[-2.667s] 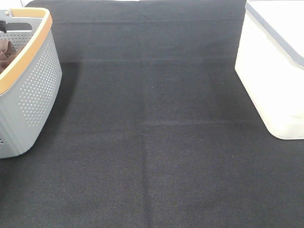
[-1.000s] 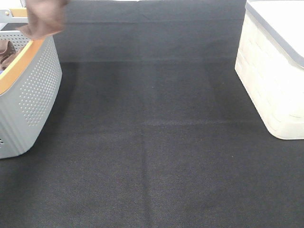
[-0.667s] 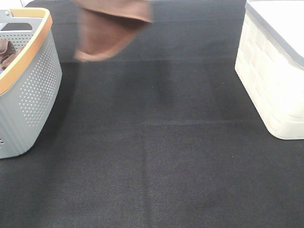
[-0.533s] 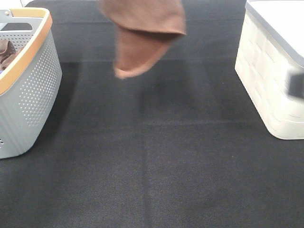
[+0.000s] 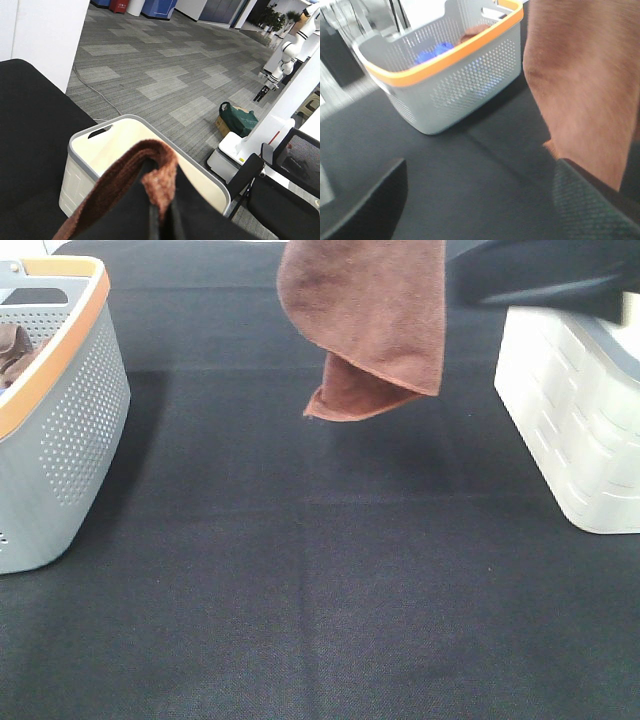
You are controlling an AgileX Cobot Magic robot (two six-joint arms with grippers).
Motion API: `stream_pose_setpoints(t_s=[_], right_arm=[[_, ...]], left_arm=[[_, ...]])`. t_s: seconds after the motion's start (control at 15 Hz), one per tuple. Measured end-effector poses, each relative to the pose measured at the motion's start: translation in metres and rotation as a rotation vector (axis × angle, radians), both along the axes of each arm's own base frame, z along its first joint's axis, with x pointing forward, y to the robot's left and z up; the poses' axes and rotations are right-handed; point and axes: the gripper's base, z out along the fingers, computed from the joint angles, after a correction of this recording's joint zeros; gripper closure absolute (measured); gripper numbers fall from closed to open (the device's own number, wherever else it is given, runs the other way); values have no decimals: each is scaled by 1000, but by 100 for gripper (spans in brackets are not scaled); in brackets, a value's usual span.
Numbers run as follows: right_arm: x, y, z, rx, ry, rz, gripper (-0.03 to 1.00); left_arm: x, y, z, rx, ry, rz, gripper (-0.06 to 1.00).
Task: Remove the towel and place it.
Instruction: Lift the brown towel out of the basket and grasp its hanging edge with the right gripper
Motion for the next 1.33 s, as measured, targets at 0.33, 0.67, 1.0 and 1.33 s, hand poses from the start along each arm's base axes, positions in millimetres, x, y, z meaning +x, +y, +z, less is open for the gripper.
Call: stream_pose_setpoints(t_s=[0.33, 0.67, 1.0, 1.33], right_arm=[[23, 44, -18, -135, -206, -4, 21], [31, 99, -52, -189, -267, 9, 21], [45, 113, -69, -198, -315, -118, 21], [55, 108, -64, -154, -357, -256, 21]], left_arm=[[-3, -5, 0, -7, 13, -6, 94], [-6, -8, 1, -35, 38, -21, 94], [-7, -8, 1, -40, 41, -25, 94], [-8, -9, 2, -55, 52, -34, 94]])
